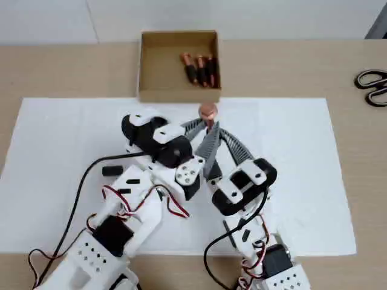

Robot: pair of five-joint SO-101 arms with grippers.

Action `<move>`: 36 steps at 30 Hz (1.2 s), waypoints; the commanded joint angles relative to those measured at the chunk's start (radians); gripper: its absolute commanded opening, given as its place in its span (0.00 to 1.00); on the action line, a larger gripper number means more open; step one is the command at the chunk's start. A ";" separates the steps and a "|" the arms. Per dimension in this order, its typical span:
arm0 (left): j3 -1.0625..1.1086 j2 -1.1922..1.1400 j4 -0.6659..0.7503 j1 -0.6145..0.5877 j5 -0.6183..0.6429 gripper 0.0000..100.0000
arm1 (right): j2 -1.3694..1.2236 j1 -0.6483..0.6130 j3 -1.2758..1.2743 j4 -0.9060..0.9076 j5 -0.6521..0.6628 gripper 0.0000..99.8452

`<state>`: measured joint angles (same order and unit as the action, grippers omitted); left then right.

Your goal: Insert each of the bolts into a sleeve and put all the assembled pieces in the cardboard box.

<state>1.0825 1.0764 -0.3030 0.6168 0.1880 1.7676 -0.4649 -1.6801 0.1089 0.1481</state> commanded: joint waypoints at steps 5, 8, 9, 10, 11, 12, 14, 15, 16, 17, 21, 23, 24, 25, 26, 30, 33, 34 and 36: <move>-0.021 0.026 -0.132 -0.002 -0.006 0.05 | 0.022 0.005 -0.005 -0.022 -0.005 0.00; -0.039 0.018 -0.135 -0.032 -0.006 0.13 | 0.022 0.005 -0.005 -0.022 -0.005 0.00; -0.041 0.018 -0.137 -0.043 -0.006 0.15 | 0.022 0.005 -0.005 -0.022 -0.005 0.00; -0.042 0.018 -0.137 -0.051 -0.006 0.17 | 0.022 0.005 -0.005 -0.022 -0.005 0.00; -0.047 0.021 -0.137 -0.055 -0.006 0.18 | 0.022 0.005 -0.005 -0.022 -0.005 0.00; -0.051 0.023 -0.137 -0.060 -0.006 0.18 | 0.022 0.005 -0.005 -0.022 -0.005 0.00; -0.061 0.026 -0.137 -0.060 -0.006 0.19 | 0.022 0.005 -0.005 -0.022 -0.005 0.00; -0.070 0.026 -0.137 -0.060 -0.006 0.19 | 0.022 0.005 -0.005 -0.022 -0.005 0.00; -0.084 0.026 -0.137 -0.060 -0.008 0.19 | 0.022 0.005 -0.005 -0.022 -0.005 0.00; -0.102 0.026 -0.137 -0.061 -0.008 0.19 | 0.022 0.005 -0.005 -0.022 -0.005 0.00; -0.203 0.028 -0.137 -0.144 -0.008 0.18 | 0.022 0.005 -0.005 -0.022 -0.005 0.00; -0.245 0.028 -0.137 -0.212 -0.008 0.18 | 0.022 0.005 -0.005 -0.021 -0.005 0.00; -0.260 0.028 -0.137 -0.245 -0.008 0.18 | 0.022 0.005 -0.005 -0.019 -0.005 0.00; -0.268 0.029 -0.137 -0.281 -0.008 0.18 | 0.022 0.005 -0.005 -0.018 -0.005 0.00; -0.269 0.029 -0.137 -0.318 -0.008 0.18 | 0.022 0.008 -0.005 -0.018 -0.005 0.00; -0.268 0.086 -0.186 -0.437 -0.008 0.04 | 0.022 0.013 0.003 -0.013 -0.002 0.00; -0.226 0.187 -0.287 -0.486 -0.008 0.02 | 0.013 0.036 0.057 -0.013 0.029 0.00; -0.196 0.222 -0.316 -0.496 -0.008 0.02 | 0.012 0.045 0.081 -0.010 0.035 0.00; -0.116 0.305 -0.359 -0.502 -0.008 0.00 | 0.010 0.067 0.155 0.051 0.040 0.00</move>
<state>0.9060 1.2912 -0.6068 0.1320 0.1864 1.7660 -0.4235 -1.6525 0.1181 0.1757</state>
